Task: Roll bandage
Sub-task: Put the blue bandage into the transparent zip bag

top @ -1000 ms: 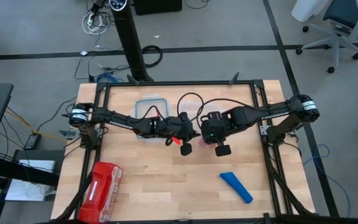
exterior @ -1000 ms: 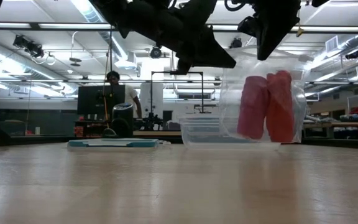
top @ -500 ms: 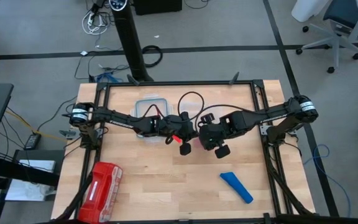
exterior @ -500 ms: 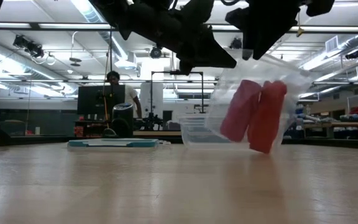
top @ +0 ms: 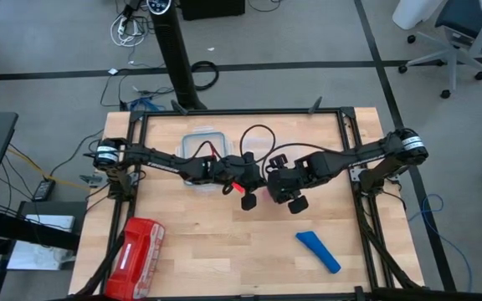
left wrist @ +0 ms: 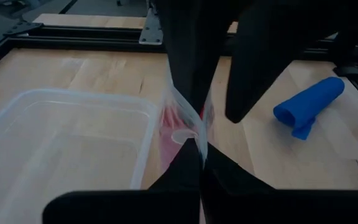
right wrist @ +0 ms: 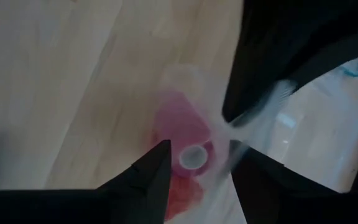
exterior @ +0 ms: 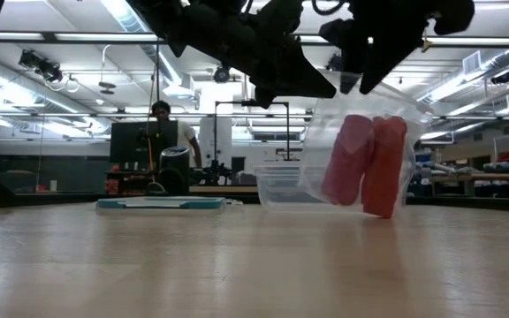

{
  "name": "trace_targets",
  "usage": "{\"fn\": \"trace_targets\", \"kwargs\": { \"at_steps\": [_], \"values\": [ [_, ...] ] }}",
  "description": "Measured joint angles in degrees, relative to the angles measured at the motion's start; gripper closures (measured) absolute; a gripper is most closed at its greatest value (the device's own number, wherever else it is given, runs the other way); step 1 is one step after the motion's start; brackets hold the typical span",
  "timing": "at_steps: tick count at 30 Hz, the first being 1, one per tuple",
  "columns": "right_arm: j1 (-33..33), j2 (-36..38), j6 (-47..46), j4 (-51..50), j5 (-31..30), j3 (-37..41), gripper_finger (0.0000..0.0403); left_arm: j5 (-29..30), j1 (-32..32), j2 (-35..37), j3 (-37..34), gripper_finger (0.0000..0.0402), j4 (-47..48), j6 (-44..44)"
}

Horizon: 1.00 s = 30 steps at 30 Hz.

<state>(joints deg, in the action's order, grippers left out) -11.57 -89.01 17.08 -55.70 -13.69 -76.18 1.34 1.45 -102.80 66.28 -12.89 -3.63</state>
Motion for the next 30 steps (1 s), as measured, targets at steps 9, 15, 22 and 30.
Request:
{"fn": "trace_targets", "kwargs": {
  "at_steps": [9, 15, 22, 30],
  "values": [
    [-0.07, -0.07, 0.25, 2.35, 0.07, 3.53, 0.0244, -0.13, 0.00, 0.00, 0.00, 0.0401, 0.48, -0.03],
    [-0.32, -0.07, 2.07, 3.17, 0.21, 3.53, 0.0245, -0.10, 0.00, 0.04, 0.00, 0.0401, 1.50, 0.03],
    [-2.31, -0.07, 7.19, 3.02, 0.23, 3.53, 0.0247, -1.33, 0.00, 0.04, 0.00, 0.0401, 1.56, -0.03],
    [-4.20, -0.07, 14.91, 2.80, -2.60, 3.53, 0.0249, -3.60, -0.07, 0.04, 0.00, 0.0401, 1.58, -1.14]
  ]
}}
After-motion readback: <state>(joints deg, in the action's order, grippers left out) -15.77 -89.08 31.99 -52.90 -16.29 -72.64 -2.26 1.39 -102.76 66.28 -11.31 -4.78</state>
